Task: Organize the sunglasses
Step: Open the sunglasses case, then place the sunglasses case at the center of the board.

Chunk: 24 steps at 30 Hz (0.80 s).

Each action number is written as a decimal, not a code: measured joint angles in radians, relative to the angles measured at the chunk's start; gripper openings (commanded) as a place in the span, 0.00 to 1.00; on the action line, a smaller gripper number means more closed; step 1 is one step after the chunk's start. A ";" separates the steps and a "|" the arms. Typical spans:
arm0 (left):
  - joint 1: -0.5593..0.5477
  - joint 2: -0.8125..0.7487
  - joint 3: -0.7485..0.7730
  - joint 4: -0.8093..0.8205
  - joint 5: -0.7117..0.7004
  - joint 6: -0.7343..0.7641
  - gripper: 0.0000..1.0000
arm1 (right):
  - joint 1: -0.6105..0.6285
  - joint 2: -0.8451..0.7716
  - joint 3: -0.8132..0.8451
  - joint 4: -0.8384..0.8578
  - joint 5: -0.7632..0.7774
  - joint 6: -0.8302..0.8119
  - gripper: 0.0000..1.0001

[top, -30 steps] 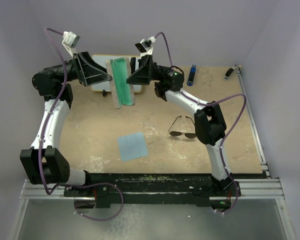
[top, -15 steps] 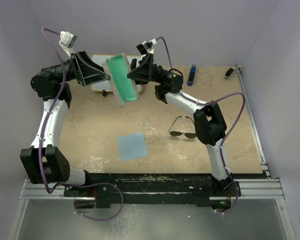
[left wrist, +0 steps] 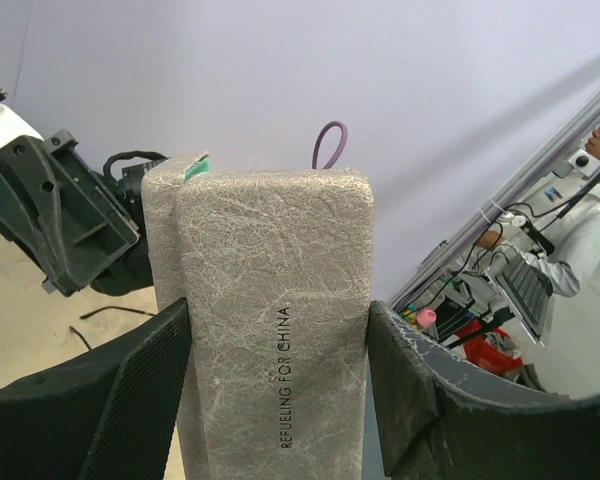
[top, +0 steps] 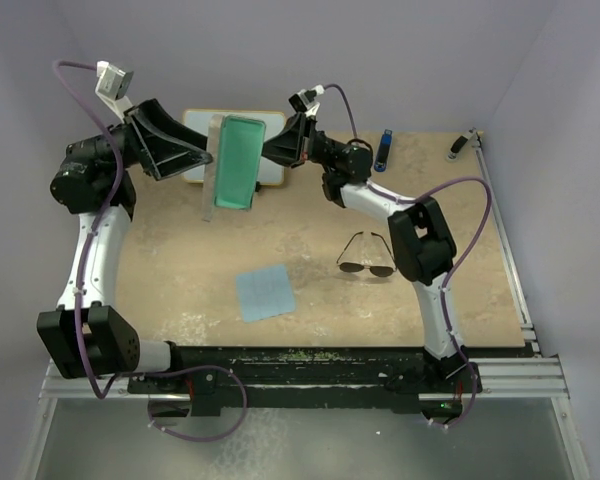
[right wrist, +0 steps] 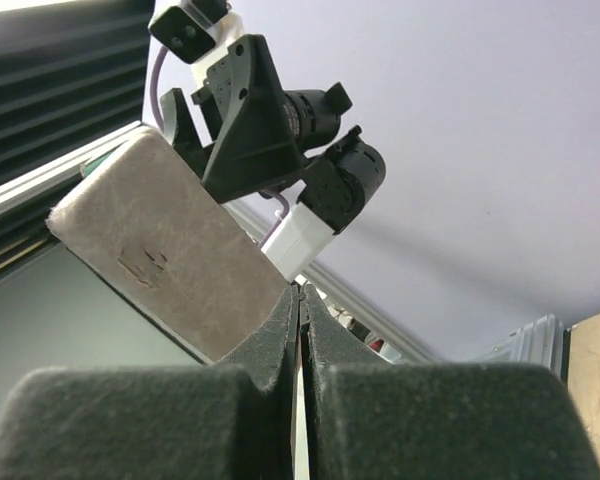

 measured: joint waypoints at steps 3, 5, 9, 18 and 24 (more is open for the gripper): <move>0.001 -0.004 0.003 0.002 0.000 0.002 0.04 | 0.003 -0.002 -0.010 0.001 -0.011 -0.017 0.00; 0.001 -0.004 0.004 -0.035 0.003 0.029 0.04 | 0.003 -0.008 -0.031 0.000 -0.029 -0.030 0.00; 0.001 -0.003 0.016 -0.132 0.029 0.098 0.04 | -0.008 -0.043 -0.087 -0.021 -0.078 -0.091 0.00; 0.001 0.017 0.082 -0.629 0.188 0.489 0.04 | -0.243 -0.285 -0.258 -0.446 -0.189 -0.415 0.00; 0.002 0.082 0.032 -0.829 0.230 0.680 0.04 | -0.322 -0.350 -0.301 -0.603 -0.214 -0.550 0.00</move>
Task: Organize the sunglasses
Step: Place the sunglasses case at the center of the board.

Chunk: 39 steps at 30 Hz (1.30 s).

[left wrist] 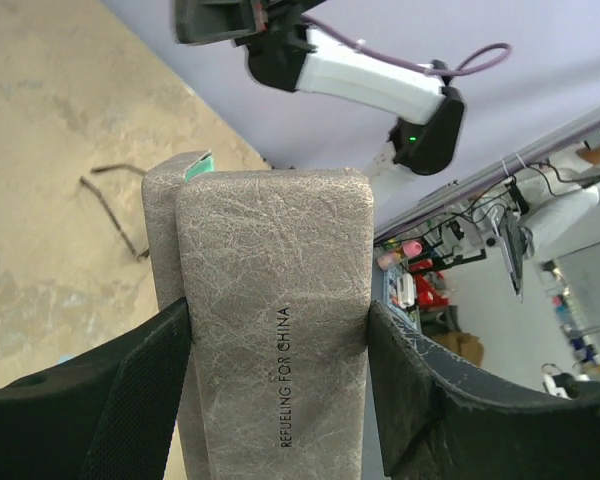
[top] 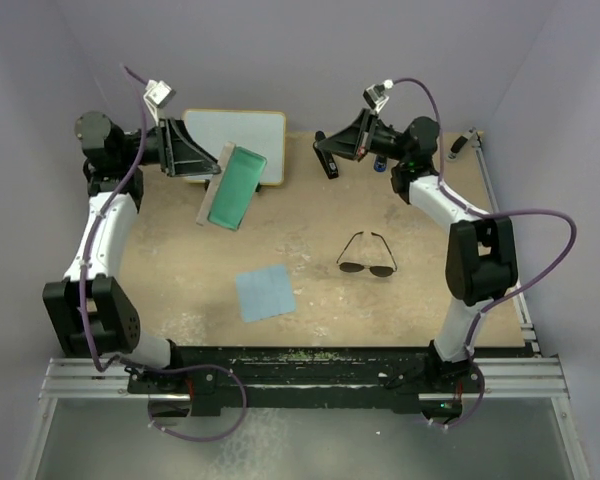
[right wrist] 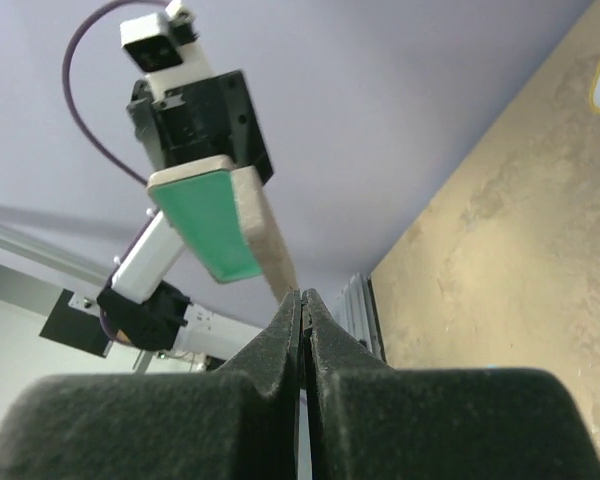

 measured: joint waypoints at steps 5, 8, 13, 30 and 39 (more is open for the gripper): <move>0.007 0.188 -0.128 0.472 0.006 -0.336 0.04 | 0.028 0.001 -0.054 -0.065 -0.023 -0.036 0.00; 0.020 0.344 -0.167 0.773 0.006 -0.583 0.04 | 0.035 0.001 -0.077 -0.101 -0.034 -0.061 0.00; 0.027 0.446 -0.216 0.959 0.006 -0.717 0.04 | 0.031 -0.002 -0.080 -0.210 -0.044 -0.140 0.00; 0.130 0.772 -0.246 1.036 0.006 -0.662 0.04 | 0.031 -0.015 -0.104 -0.335 -0.048 -0.250 0.00; 0.172 0.866 -0.245 1.039 0.006 -0.610 0.04 | 0.031 -0.015 -0.104 -0.333 -0.047 -0.246 0.00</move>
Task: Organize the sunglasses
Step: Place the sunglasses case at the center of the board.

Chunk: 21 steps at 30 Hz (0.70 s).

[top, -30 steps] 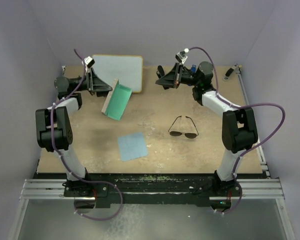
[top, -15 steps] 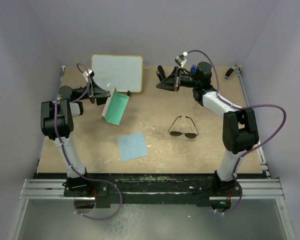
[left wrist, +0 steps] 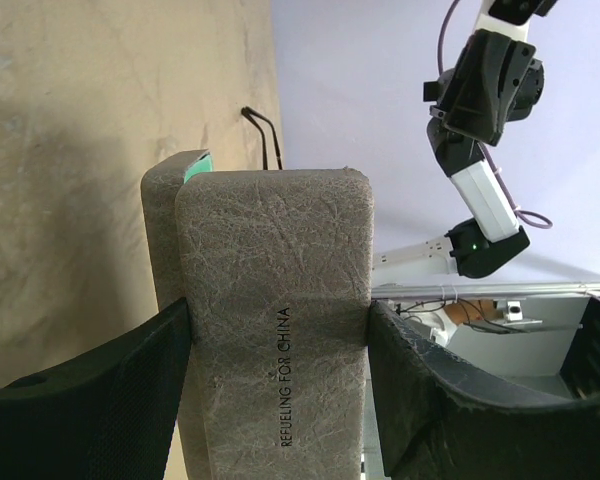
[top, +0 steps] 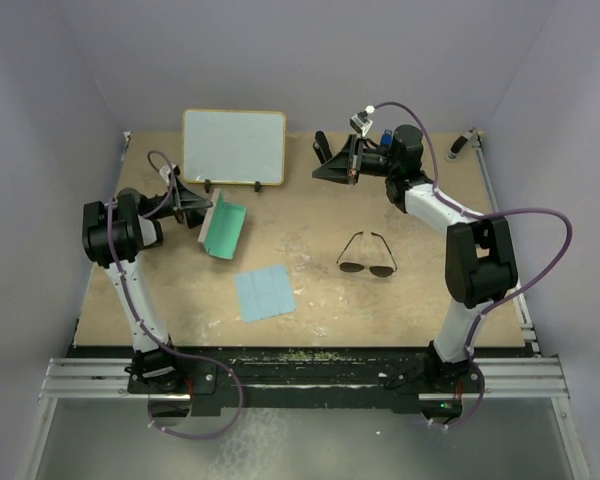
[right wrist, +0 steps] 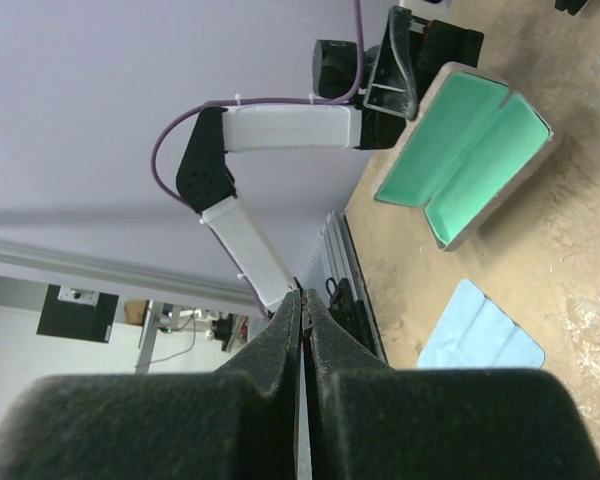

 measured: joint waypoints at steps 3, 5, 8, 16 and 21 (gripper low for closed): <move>0.002 0.044 0.000 0.000 0.000 0.011 0.04 | 0.000 0.000 -0.003 0.012 0.000 0.009 0.00; 0.003 0.068 0.000 0.000 0.000 0.013 0.09 | 0.000 0.003 -0.003 0.029 0.000 0.017 0.00; 0.006 0.093 0.008 0.000 0.000 0.014 0.24 | 0.000 0.005 -0.004 0.043 0.000 0.029 0.00; 0.008 0.105 0.047 0.001 0.000 0.015 0.98 | 0.000 0.012 -0.004 0.069 0.000 0.045 0.10; 0.018 0.105 0.052 0.002 0.000 0.014 0.98 | 0.000 0.032 -0.004 0.085 -0.002 0.059 0.14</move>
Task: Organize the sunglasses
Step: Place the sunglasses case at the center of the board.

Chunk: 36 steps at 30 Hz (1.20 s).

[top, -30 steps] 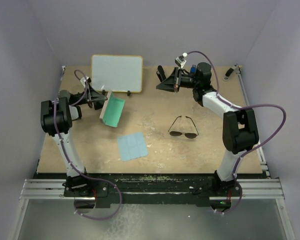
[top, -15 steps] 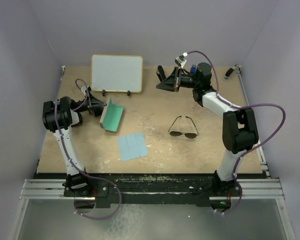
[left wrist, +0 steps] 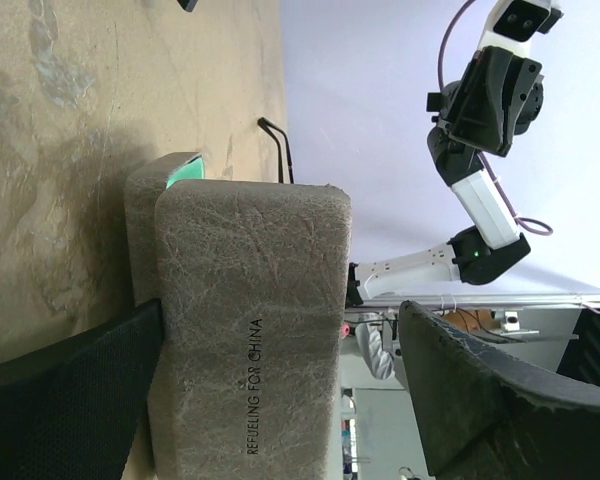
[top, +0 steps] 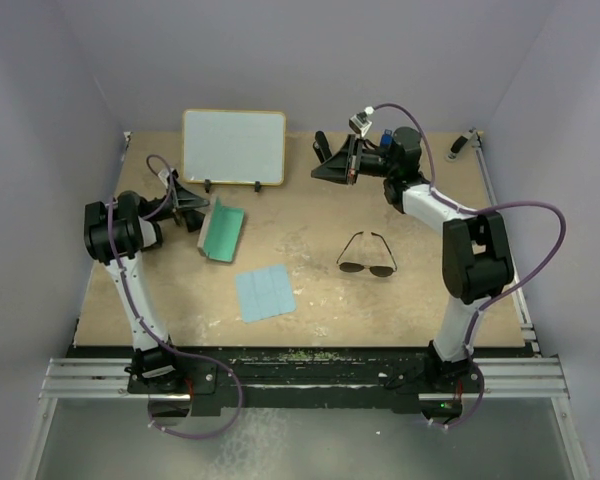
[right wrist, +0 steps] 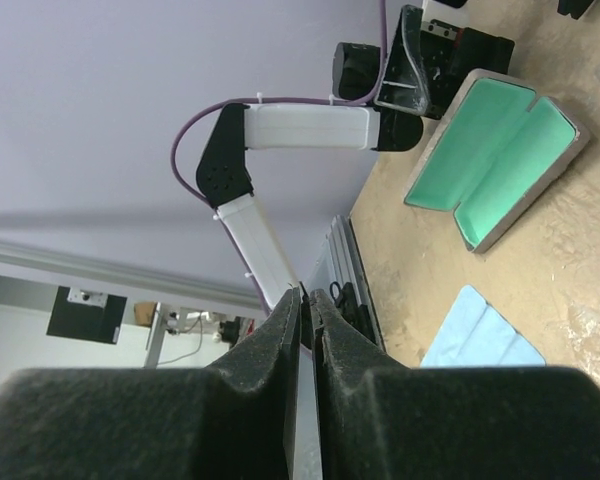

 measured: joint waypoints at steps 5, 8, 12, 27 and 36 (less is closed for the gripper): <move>0.005 0.000 0.000 0.000 0.000 0.000 0.98 | 0.000 0.007 0.000 0.019 0.000 0.015 0.15; 0.007 0.000 0.000 0.000 0.000 0.000 0.98 | 0.000 0.007 0.000 0.037 0.000 0.027 0.18; 0.024 -0.016 0.018 0.000 0.000 -0.004 0.98 | 0.000 0.008 0.000 0.057 -0.001 0.039 0.20; 0.098 -0.015 0.093 0.002 0.000 -0.007 0.98 | 0.000 0.054 -0.048 0.152 -0.008 0.112 0.21; 0.097 0.066 0.109 0.001 0.000 -0.011 0.98 | 0.000 0.067 -0.051 0.199 -0.022 0.148 0.26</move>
